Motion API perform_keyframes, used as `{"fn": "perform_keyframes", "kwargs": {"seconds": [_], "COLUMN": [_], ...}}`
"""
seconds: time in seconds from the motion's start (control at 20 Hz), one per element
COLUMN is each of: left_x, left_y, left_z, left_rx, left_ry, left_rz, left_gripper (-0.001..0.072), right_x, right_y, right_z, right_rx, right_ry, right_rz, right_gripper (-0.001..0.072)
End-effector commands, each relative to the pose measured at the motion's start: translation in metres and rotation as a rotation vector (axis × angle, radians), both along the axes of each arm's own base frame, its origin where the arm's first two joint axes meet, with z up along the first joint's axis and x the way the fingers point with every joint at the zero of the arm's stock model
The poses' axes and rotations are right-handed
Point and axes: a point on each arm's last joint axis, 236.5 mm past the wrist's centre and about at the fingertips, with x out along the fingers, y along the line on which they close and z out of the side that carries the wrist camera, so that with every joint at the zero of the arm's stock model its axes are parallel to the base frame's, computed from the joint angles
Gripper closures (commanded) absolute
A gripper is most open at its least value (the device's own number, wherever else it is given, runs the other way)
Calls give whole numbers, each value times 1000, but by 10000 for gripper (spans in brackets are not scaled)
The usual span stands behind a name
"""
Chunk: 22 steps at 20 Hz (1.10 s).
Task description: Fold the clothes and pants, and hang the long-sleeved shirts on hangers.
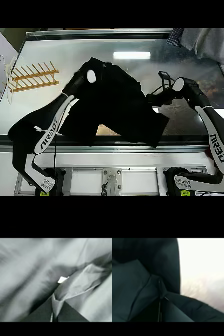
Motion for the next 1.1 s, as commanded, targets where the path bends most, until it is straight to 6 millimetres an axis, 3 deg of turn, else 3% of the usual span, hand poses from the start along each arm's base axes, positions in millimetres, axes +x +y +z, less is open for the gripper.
{"fn": "perform_keyframes", "kwargs": {"seconds": [0.0, 0.15, 0.25, 0.3, 0.4, 0.45, 0.7, 0.85, 0.9, 0.95, 1.0, 1.05], "left_x": [50, 58, 37, 22, -15, -36, -165, -249, -271, -287, -296, -299], "left_y": [33, 53, 57, 57, 57, 55, 54, 62, 63, 62, 60, 56], "left_z": [104, 212, 245, 246, 228, 210, 75, 7, -9, -18, -21, -18], "left_rx": [-88, -134, -109, -81, -24, 3, 97, 146, 161, 171, 177, 174], "left_ry": [-219, -455, -522, -524, -477, -434, -78, 120, 169, 202, 214, 207], "left_rz": [84, 70, -4, -60, -173, -231, -446, -553, -560, -547, -544, -545], "left_gripper": [694, 694, 694, 694, 694, 694, 694, 691, 467, 58, -13, -13], "right_x": [35, 52, 40, 29, 4, -13, -121, -165, -171, -170, -166, -161], "right_y": [-26, -40, -42, -44, -48, -49, -52, -54, -54, -54, -54, -54], "right_z": [56, 143, 181, 192, 191, 179, 64, 26, 23, 26, 31, 39], "right_rx": [-82, -131, -137, -147, -163, -165, -164, -167, -168, -168, -170, -173], "right_ry": [-184, -400, -481, -494, -476, -445, -175, -88, -82, -95, -124, -150], "right_rz": [-3, -17, -21, -19, -13, -8, 10, 20, 22, 22, 28, 38], "right_gripper": [701, 701, 701, 701, 702, 701, 697, 666, 464, 175, 40, 45]}}
